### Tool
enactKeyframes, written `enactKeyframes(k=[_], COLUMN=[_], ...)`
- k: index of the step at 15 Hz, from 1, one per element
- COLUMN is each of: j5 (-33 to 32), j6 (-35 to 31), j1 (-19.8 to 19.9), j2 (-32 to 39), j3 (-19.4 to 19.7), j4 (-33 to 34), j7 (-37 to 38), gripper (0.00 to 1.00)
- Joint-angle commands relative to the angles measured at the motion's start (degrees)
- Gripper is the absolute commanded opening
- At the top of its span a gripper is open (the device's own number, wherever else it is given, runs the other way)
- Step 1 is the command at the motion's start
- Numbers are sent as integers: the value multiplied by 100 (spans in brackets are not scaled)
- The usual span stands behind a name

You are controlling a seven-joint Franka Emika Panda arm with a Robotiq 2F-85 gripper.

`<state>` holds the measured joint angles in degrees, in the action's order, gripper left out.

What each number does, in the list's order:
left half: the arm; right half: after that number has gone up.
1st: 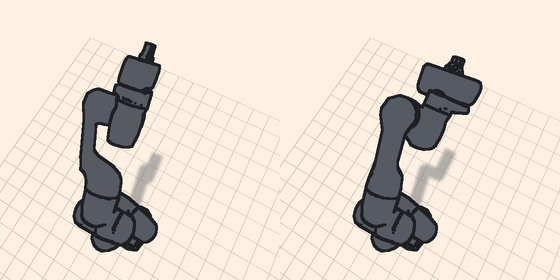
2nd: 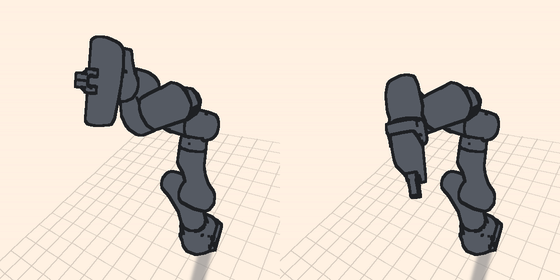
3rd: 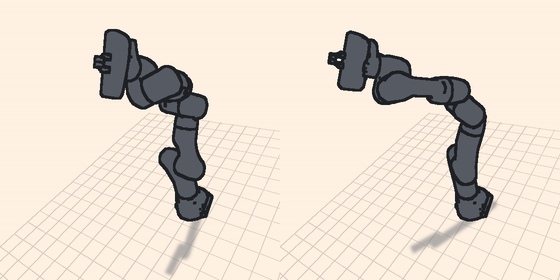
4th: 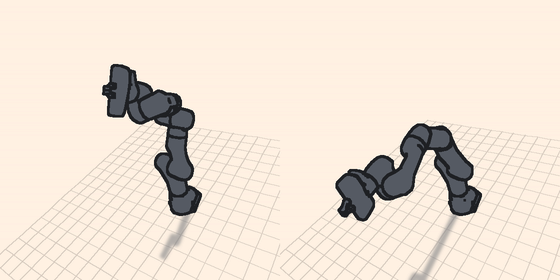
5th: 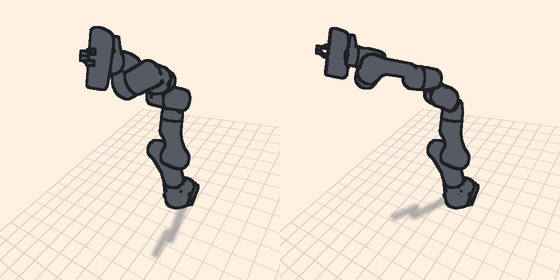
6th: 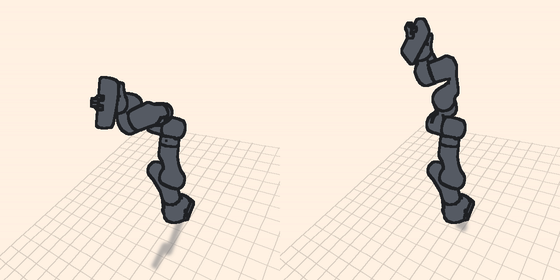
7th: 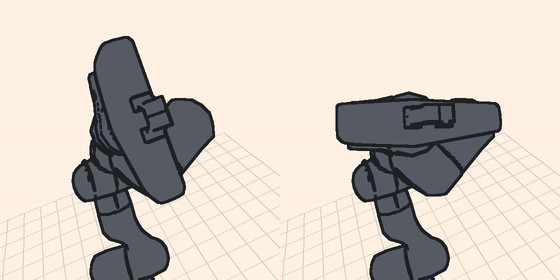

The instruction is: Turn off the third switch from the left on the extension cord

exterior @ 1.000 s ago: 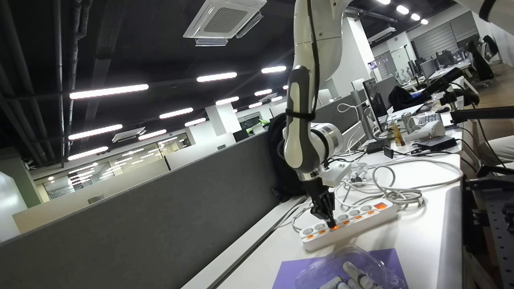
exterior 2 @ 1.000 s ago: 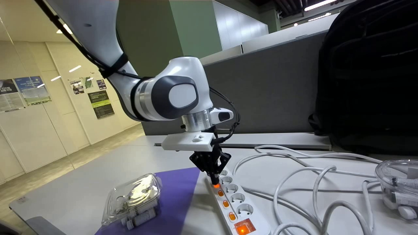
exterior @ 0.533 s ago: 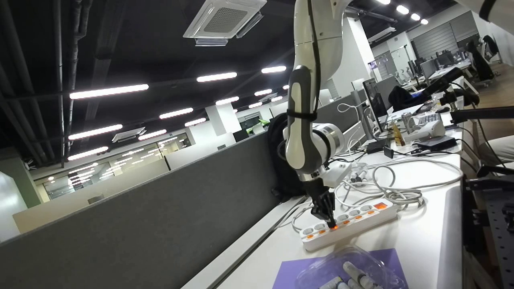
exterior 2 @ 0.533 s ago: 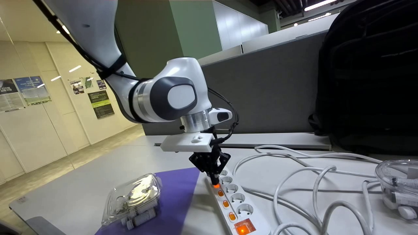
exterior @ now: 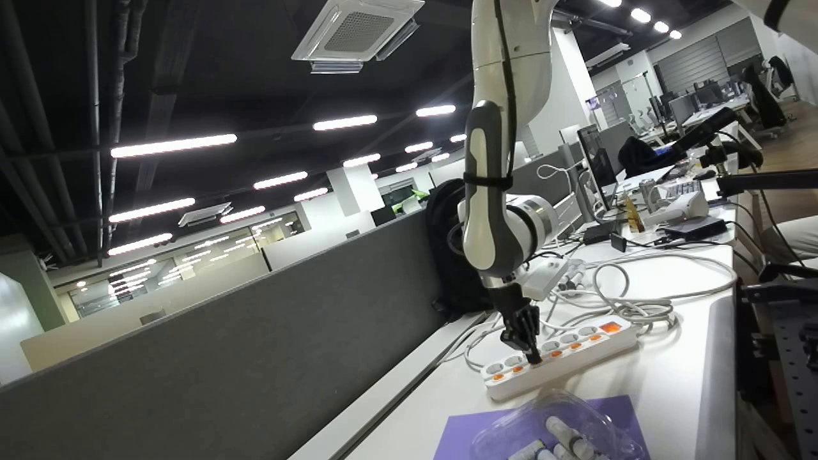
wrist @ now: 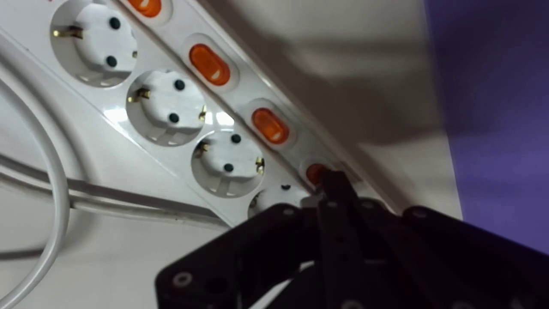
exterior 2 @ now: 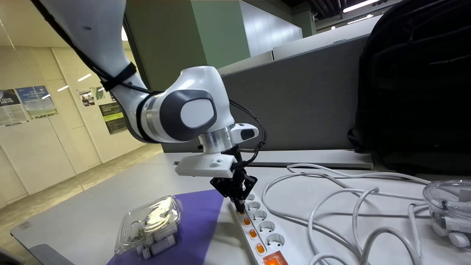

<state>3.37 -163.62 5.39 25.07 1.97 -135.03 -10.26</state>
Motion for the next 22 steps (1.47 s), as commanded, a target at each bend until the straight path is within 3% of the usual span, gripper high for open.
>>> enactKeyframes(k=[1,4,8,16,22], j5=[-75,4,384,718,908], j6=[-147,-358,-217,-111,-213], j1=[2,140,549,979,1058], j2=[30,109,25,-535,-734], j3=[150,215,-126,-666,-755], j4=[-470,-620,-595,-792,-1080], j7=[421,510,243,-188,-310], gripper=[0,0,0,0,0])
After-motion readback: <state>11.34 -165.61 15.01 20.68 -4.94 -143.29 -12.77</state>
